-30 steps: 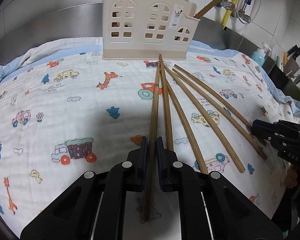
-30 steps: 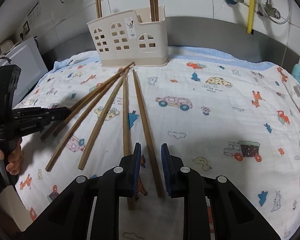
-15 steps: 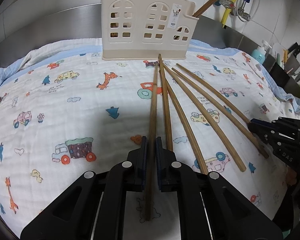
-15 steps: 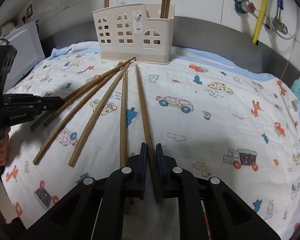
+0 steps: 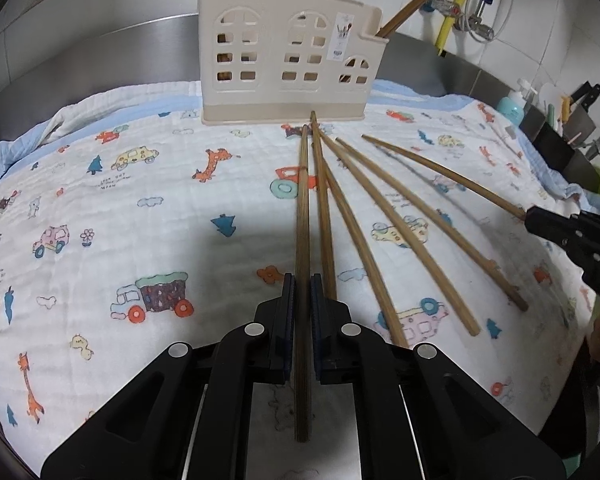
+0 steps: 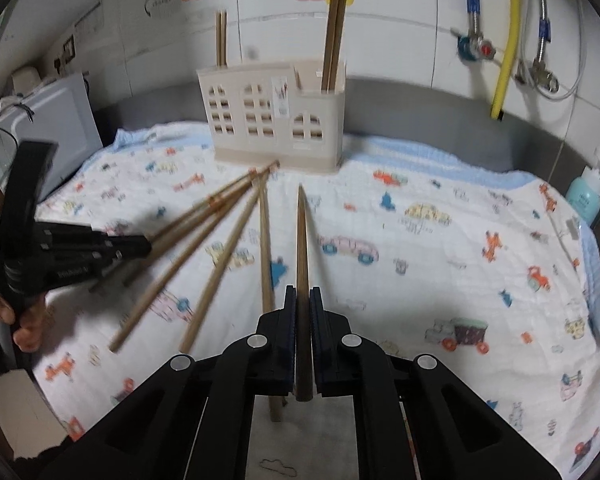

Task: Organize utensils
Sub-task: 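Lift the chopsticks from the blanket, raising them upright toward the holder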

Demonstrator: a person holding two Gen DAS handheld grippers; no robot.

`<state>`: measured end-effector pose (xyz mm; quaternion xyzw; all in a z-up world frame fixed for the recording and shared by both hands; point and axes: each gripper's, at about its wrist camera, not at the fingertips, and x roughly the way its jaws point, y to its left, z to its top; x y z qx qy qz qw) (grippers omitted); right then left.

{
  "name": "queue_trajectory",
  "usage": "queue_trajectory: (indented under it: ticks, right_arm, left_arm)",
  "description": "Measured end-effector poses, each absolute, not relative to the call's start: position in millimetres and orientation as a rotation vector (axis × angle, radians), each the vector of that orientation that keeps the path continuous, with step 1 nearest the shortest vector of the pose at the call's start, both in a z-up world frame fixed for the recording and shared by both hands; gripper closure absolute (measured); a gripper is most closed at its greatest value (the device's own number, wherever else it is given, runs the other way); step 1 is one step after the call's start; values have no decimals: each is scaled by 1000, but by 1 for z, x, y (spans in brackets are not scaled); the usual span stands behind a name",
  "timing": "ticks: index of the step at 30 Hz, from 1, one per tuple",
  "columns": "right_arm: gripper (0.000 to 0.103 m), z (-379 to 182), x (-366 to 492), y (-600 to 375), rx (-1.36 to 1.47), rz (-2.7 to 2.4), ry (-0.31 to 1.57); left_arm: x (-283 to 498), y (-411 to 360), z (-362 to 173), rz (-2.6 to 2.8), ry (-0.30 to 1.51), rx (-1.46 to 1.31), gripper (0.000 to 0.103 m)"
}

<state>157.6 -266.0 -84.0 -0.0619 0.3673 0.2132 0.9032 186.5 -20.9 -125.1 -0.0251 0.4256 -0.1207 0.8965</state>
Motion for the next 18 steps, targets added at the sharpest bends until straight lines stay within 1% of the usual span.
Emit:
queue_trajectory:
  ticks: [5,9,13,18]
  right_arm:
    - [96,-57,156,-265,-106,453,702]
    - [96,-40,156,-262,-100,463,669]
    - [96,-29,156,-260,-102,466,644]
    - [96,-25,154,-257,-110,468,632]
  left_arm:
    - [177,-21,-102,-272,834,-52,96]
    - [174,-20,-90,-290,839,-60,96]
    - [171,-16,-88,-285,840,-51,96]
    - [177,-14,-101,-284,916,-42,96]
